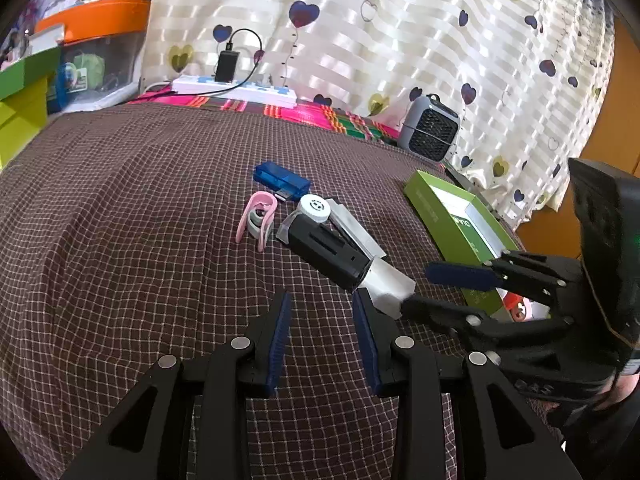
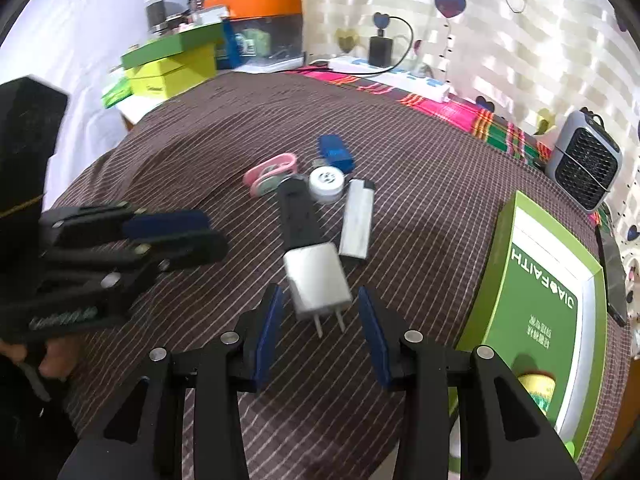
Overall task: Organize rigid objects
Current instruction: 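Grasp the white charger with the right tool while the left tool grasps the black device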
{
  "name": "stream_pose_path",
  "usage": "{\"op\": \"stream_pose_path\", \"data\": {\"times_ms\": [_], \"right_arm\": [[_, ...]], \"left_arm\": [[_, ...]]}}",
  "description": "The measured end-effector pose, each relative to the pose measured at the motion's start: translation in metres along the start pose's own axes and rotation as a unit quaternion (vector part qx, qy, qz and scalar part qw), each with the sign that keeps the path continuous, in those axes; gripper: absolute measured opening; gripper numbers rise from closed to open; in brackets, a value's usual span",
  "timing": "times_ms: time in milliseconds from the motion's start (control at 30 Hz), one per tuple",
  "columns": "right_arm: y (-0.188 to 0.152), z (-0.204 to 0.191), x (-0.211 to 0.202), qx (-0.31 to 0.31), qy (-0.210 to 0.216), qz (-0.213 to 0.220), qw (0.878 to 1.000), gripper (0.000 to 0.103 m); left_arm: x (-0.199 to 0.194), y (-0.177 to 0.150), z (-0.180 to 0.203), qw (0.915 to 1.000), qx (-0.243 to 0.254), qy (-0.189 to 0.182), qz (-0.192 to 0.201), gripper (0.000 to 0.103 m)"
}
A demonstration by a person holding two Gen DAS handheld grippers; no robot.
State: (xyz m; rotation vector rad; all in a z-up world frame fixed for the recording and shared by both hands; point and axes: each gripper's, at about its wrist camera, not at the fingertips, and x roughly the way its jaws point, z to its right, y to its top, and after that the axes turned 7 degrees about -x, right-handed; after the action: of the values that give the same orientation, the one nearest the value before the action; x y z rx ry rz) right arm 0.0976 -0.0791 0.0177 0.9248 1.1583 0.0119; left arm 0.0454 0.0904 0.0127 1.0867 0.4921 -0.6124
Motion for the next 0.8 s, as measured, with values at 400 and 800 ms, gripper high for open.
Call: {"op": "stream_pose_path", "data": {"times_ms": [400, 800], "right_arm": [[0.000, -0.005, 0.022, 0.021, -0.004, -0.028, 0.999, 0.037], [0.007, 0.014, 0.020, 0.071, -0.056, -0.011, 0.996, 0.036]], "left_arm": [[0.015, 0.018, -0.005, 0.9993, -0.034, -0.014, -0.011, 0.031], [0.022, 0.021, -0.005, 0.9985, -0.051, -0.016, -0.010, 0.039]]}}
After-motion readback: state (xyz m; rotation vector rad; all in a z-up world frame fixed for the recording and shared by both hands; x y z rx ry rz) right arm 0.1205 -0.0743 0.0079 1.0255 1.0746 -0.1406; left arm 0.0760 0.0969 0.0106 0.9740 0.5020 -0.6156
